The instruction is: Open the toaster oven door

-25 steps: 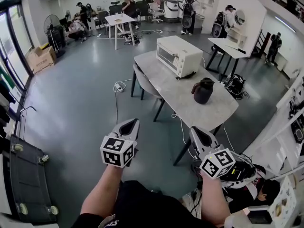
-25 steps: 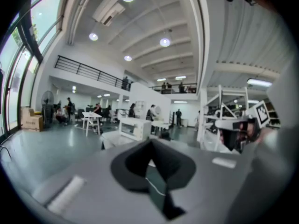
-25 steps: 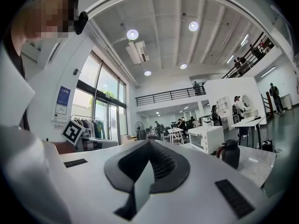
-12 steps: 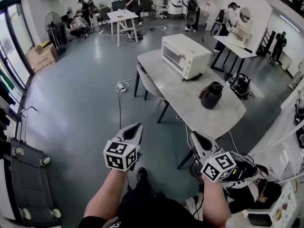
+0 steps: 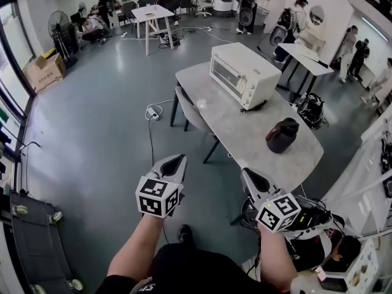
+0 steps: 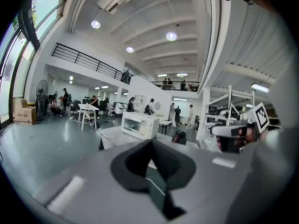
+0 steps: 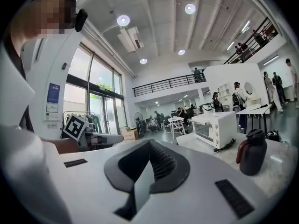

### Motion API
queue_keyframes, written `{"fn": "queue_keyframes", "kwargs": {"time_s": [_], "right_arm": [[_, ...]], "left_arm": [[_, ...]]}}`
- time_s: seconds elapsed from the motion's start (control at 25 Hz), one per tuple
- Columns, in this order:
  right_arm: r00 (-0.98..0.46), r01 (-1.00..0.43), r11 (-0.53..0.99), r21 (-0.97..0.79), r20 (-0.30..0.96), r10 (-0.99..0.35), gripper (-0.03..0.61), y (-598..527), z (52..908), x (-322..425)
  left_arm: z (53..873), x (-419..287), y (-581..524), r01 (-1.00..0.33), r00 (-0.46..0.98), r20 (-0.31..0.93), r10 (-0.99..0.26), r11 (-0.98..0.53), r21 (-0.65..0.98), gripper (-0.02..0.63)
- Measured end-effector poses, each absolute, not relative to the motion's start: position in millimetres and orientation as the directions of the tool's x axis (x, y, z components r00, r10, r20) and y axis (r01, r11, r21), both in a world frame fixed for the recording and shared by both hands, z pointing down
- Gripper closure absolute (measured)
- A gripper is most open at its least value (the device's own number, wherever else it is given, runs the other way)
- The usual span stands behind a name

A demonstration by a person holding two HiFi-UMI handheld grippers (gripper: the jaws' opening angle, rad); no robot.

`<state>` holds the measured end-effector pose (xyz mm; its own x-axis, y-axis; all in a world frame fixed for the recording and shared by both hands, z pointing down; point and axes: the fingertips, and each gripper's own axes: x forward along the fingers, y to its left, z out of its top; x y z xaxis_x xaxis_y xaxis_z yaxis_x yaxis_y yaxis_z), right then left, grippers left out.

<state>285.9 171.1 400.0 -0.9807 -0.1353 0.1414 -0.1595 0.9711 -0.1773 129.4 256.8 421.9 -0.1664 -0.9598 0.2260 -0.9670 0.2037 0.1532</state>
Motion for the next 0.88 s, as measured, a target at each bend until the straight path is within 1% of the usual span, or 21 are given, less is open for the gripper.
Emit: {"fn": "queue_keyframes", "kwargs": {"time_s": [0.2, 0.36, 0.64, 0.88], "right_arm": [[-0.976, -0.158, 0.97, -0.184, 0.181, -0.125, 0.583, 169, 411, 241], [-0.971, -0.163, 0.968, -0.189, 0.204, -0.124, 0.583, 163, 418, 216], [-0.964, -0.11, 0.974, -0.198, 0.258, -0.056, 0.583, 163, 439, 169], [-0.968, -0.074, 0.968, -0.239, 0.252, -0.012, 0.583, 128, 453, 130]], "left_arm": [[425, 85, 250, -0.967, -0.154, 0.232, -0.96, 0.195, 0.165, 0.606], [427, 64, 250, -0.97, -0.145, 0.233, -0.962, 0.185, 0.16, 0.606], [444, 23, 248, -0.957, -0.17, 0.264, -0.95, 0.222, 0.186, 0.606], [448, -14, 224, -0.945, -0.218, 0.281, -0.935, 0.274, 0.18, 0.606]]}}
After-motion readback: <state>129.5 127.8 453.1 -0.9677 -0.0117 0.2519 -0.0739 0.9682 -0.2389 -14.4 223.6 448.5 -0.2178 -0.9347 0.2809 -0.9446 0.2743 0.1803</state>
